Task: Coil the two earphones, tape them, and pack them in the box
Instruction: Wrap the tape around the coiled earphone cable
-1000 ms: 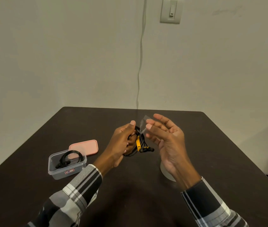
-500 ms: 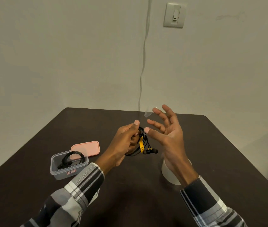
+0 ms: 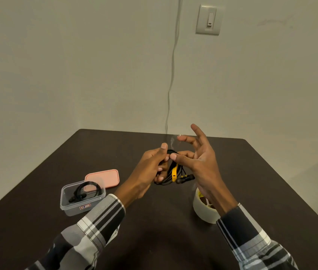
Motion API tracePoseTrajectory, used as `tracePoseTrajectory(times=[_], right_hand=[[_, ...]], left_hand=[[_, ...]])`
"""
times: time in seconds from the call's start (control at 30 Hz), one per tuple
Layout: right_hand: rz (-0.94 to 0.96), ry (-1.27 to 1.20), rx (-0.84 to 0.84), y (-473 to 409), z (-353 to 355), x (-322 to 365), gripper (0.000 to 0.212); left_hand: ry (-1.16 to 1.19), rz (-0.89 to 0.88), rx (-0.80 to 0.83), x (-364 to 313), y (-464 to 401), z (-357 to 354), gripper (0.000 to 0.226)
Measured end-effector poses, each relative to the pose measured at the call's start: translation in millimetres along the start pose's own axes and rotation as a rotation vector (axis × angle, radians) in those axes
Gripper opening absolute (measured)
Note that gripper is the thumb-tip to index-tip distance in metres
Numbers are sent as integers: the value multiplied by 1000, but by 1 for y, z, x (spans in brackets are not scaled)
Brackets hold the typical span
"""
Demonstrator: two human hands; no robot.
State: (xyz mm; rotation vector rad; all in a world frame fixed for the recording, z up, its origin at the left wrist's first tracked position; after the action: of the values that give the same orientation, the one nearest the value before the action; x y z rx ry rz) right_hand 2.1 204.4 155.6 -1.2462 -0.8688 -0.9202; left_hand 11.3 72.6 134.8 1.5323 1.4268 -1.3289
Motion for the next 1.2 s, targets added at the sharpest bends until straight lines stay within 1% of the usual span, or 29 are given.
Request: tracePoseTrajectory(times=[0.13,0.27,0.4,0.47,0.53,0.6,0.67,0.73,0.83,0.93,1.1,1.2], right_hand=[[-5,23,-19,-2,8,-1,98],[-18,45,-32,-3,14,-4,100],[-30,55,-44,-3,17,-6,99],[-33,49,-60,-3,18,-6,99],[-35,46,-74,-2,19,-6,98],[-40,45,-78,1,18,-7,98],[-40,45,-84,4,16,-7,97],[-37,50,-97,5,15,-7,95],[-28,76,-97,5,14,-5,94],[-20,112,-81,4,16,2,93],[9,124,-192,6,32,23,68],[-20,4,-171,10,26,27,58]], left_hand=[[-66,-43,22,-4,-1,5,37],[-62,-101,-2,-10,-1,12,21],[-73,-152,-14,-12,-2,17,22],[-201,-207,13,-16,-1,15,25],[-460,-310,38,-22,0,11,26],[-689,-430,26,-29,2,6,25],[-850,-512,12,-33,5,1,33],[-959,-549,2,-35,5,-4,36],[-1029,-548,-12,-38,3,-6,28],[-1060,-510,-30,-41,0,-9,24],[-1104,-432,-91,-43,-4,-11,24],[-1122,-403,-108,-42,-5,-12,25]])
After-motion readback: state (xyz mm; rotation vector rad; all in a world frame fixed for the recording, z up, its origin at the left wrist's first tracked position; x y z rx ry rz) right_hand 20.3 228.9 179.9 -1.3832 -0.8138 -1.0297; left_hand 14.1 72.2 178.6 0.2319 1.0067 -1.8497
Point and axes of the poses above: each hand's wrist, its own y-axis away from the middle knuckle, its own z-axis out of the back of the hand, x = y × z, the point moved 8 cm from there along -y, towards the middle knuckle, and after that the axes turned 15 degrees about y, right-handed, at the moved point
